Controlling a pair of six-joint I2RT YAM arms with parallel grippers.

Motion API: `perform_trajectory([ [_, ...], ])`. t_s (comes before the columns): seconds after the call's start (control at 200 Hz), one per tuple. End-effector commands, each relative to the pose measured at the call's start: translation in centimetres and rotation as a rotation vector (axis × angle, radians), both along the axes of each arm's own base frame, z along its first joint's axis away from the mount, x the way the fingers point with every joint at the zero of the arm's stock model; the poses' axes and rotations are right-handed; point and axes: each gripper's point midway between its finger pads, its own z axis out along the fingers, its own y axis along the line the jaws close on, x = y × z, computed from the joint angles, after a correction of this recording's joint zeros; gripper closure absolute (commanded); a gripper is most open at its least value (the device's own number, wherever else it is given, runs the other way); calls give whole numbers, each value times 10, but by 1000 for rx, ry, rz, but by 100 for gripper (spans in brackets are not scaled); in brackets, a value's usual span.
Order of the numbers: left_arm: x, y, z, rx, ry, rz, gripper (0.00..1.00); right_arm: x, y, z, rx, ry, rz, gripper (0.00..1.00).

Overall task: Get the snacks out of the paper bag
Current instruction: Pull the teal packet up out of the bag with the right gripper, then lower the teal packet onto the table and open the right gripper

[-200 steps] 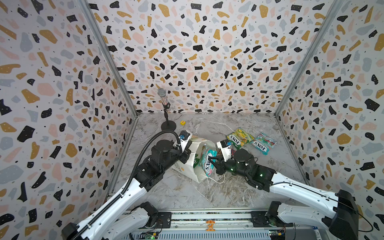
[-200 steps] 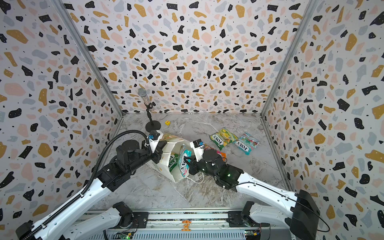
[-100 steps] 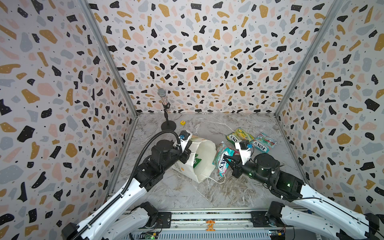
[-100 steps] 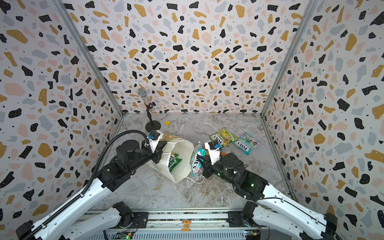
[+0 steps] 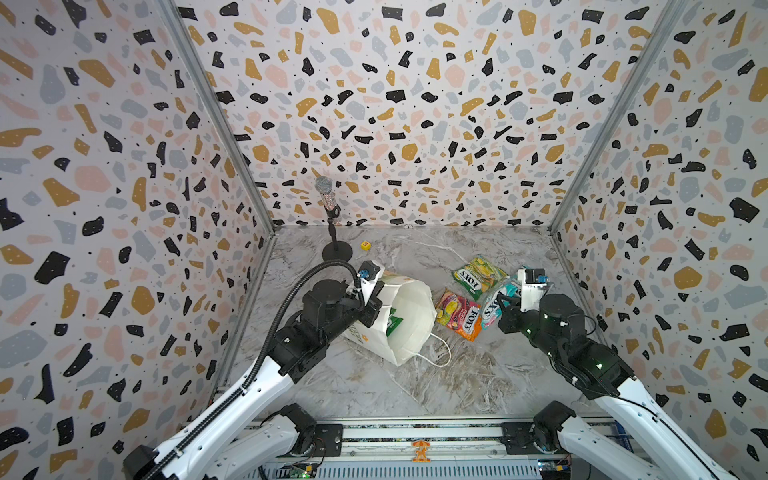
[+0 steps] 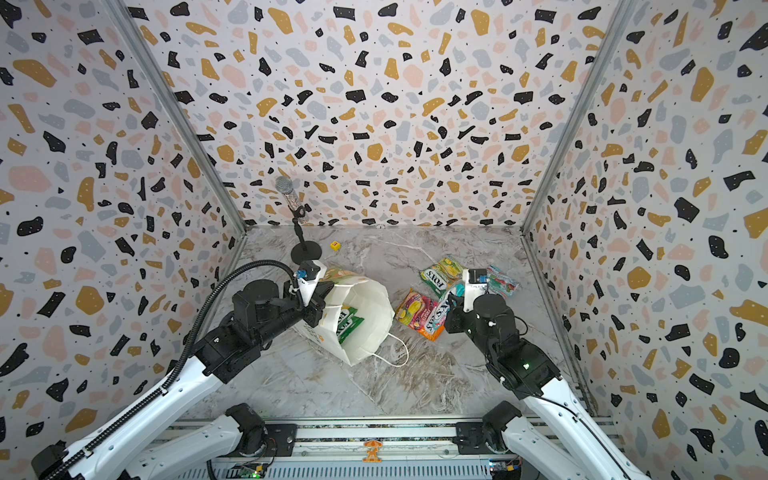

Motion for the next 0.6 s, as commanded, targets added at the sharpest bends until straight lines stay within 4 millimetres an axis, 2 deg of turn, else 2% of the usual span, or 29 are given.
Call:
perform_trajectory([
  [0.0, 0, 0, 10, -20, -40, 1, 100, 10, -14, -7, 23, 36, -20, 100],
  [0.215, 0, 0, 10, -21, -41, -2, 100, 41, -39, -42, 129, 119, -26, 100],
  [0.375, 1, 0, 10, -18, -42, 1, 100, 59, -46, -54, 211, 124, 6, 100],
  [0.501, 0, 1, 10, -14, -43, 2, 100, 67, -49, -63, 248, 141, 25, 100],
  [0.596, 0, 1, 10, -15, -44, 4, 100, 67, -52, -79, 288, 185, 26, 100],
])
